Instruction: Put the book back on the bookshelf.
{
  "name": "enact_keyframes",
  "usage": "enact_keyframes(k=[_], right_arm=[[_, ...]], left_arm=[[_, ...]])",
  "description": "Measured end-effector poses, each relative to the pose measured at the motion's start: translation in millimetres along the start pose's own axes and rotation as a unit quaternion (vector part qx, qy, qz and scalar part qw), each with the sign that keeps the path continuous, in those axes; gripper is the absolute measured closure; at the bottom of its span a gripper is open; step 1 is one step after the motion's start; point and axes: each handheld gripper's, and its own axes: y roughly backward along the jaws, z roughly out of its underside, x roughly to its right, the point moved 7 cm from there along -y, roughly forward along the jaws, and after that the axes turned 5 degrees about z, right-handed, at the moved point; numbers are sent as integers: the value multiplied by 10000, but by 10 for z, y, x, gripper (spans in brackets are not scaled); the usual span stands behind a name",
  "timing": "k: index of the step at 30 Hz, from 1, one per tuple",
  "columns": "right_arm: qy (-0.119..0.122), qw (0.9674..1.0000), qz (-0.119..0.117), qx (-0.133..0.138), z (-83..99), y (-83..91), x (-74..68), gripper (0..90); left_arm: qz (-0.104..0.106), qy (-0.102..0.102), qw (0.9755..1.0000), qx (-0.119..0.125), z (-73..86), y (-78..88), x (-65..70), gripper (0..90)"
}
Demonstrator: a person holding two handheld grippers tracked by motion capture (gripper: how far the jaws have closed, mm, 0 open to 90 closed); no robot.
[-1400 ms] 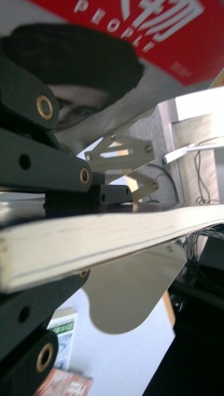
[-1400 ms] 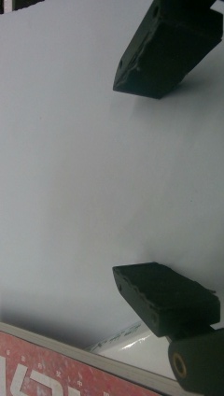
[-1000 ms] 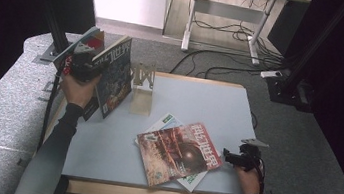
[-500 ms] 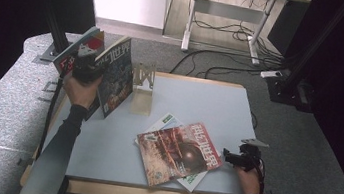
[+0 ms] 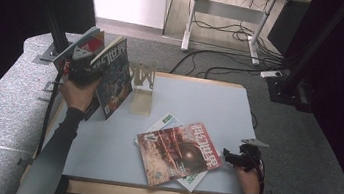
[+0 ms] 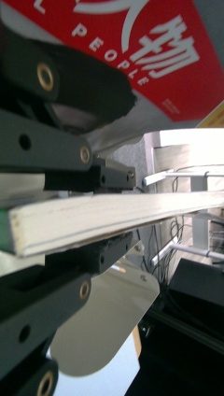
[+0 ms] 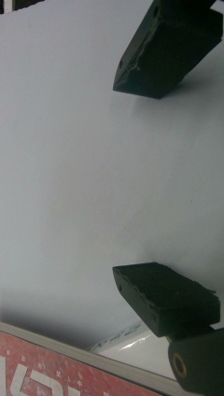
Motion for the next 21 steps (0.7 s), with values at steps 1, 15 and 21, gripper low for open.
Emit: enact_keyframes(k=[1, 15, 21], right_arm=[[0, 10000, 0, 0, 0, 0, 0, 97], [-6, 10000, 1, 1, 0, 0, -1, 97], [-7, 10000, 1, -1, 0, 1, -1, 97]], left_arm=[[14, 3, 10000, -28, 5, -1, 3, 655], [189, -169, 9985, -486, 105, -3, 43, 379], [284, -186, 9980, -531, 145, 22, 85, 288]])
